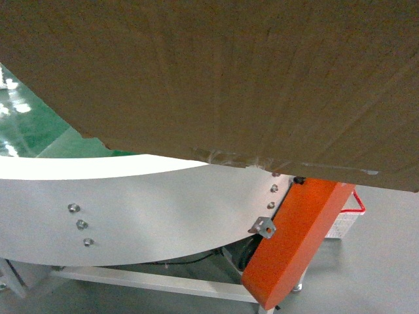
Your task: Sort boxes to right shelf from conveyor
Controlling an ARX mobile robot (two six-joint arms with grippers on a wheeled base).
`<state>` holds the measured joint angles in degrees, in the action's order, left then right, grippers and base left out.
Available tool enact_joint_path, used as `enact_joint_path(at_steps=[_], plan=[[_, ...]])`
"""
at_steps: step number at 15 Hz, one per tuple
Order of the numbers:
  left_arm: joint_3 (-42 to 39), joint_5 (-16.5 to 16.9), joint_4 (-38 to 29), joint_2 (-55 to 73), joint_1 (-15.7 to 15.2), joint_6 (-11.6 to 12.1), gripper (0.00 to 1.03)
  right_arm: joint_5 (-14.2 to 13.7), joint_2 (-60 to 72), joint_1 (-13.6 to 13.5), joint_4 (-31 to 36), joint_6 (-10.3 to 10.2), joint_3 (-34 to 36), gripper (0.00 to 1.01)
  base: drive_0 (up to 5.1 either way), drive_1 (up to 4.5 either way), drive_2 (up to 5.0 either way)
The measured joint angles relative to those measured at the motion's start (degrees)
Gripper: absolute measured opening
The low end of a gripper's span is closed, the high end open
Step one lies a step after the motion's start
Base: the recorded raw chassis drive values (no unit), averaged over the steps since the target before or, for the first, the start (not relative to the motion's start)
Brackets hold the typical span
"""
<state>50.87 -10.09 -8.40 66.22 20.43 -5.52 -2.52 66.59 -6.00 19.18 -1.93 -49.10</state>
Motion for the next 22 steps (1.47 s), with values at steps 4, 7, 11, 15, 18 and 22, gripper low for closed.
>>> enact_joint_path(at_steps=[4, 7, 11, 15, 18, 22], plan=[[0.00, 0.00, -0.02, 0.00, 0.00, 0.00, 0.04, 0.00, 0.00, 0.00, 0.02, 0.02, 0.00, 0.03, -1.7, -1.74, -1.7], [0.00, 0.00, -0.07, 0.07, 0.00, 0.00, 0.04, -0.02, 0.00, 0.00, 0.04, 0.02, 0.00, 0.03, -1.6, -1.64, -1.6], [0.00, 0.00, -0.07, 0.07, 0.00, 0.00, 0.04, -0.02, 0.00, 0.00, 0.00, 0.02, 0.00, 0.03, -1.6, -1.62, -1.6], [0.00, 0.00, -0.04, 0.07, 0.00, 0.00, 0.04, -0.02, 0.00, 0.00, 0.00, 0.02, 0.00, 0.03, -1.7, -1.70, -1.7], [0.00, 0.00, -0.04, 0.07, 0.00, -0.02, 0.04, -0.02, 0.00, 0.00, -0.02, 0.02, 0.00, 0.03, -1.8, -1.78, -1.8], [0.00, 0.00, -0.02, 0.07, 0.00, -0.02, 0.04, 0.00, 0.02, 0.00, -0.02, 0.00, 0.00, 0.03, -1.6, -1.58, -1.6]])
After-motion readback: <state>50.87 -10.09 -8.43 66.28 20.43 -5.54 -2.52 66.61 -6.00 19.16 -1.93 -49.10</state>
